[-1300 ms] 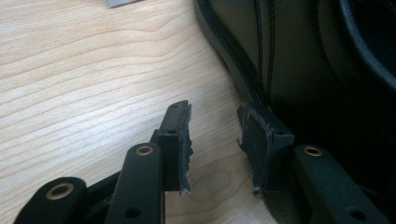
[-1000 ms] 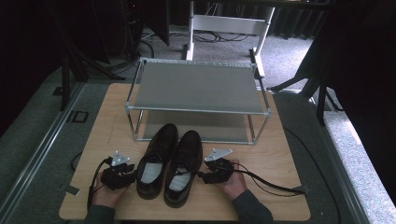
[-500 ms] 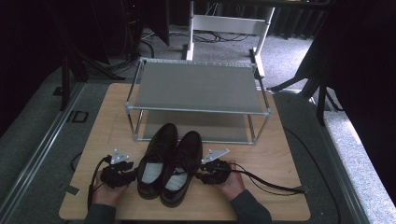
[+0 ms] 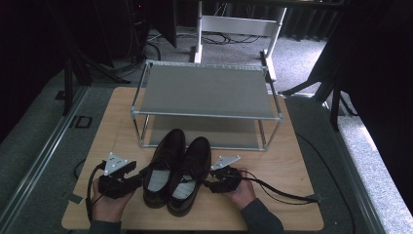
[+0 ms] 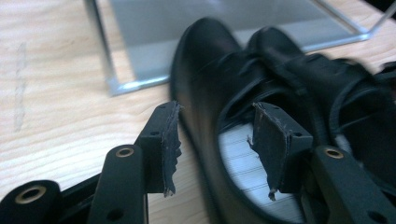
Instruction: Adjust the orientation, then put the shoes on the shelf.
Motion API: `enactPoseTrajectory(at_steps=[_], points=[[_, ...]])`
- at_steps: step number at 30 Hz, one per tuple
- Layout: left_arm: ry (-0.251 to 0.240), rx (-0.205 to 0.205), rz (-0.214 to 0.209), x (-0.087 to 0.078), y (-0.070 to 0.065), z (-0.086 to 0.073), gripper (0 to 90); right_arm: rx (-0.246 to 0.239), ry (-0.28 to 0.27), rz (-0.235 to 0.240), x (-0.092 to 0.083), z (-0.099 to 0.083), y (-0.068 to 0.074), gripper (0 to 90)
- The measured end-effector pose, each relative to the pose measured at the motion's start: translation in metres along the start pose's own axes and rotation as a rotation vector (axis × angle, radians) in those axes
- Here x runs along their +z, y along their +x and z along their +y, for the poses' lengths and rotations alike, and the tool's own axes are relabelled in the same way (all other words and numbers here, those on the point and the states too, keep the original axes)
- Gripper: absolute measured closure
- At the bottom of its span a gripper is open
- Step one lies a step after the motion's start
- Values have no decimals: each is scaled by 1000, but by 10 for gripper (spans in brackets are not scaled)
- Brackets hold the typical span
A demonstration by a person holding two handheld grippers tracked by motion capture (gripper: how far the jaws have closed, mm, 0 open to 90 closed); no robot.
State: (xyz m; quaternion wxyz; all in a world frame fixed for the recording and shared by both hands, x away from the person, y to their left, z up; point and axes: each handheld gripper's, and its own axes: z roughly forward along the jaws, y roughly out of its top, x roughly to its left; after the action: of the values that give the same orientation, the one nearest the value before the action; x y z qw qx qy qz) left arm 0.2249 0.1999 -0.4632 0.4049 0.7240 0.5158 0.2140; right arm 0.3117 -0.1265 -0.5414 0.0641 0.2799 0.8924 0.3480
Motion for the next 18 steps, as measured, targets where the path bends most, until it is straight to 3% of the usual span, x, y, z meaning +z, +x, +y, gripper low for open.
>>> enactPoseTrajectory(at_steps=[4,5,11,18], points=[[-12,9,-20,-4,-10,3,499,-1,-1,-4,0,-1,0,477],[-10,17,-26,-5,-17,5,499,0,0,-4,0,-1,0,473],[18,28,-54,-3,-33,5,493,-4,0,-11,0,-1,0,447],[68,28,-41,3,-47,2,495,-10,2,-10,0,-1,1,409]])
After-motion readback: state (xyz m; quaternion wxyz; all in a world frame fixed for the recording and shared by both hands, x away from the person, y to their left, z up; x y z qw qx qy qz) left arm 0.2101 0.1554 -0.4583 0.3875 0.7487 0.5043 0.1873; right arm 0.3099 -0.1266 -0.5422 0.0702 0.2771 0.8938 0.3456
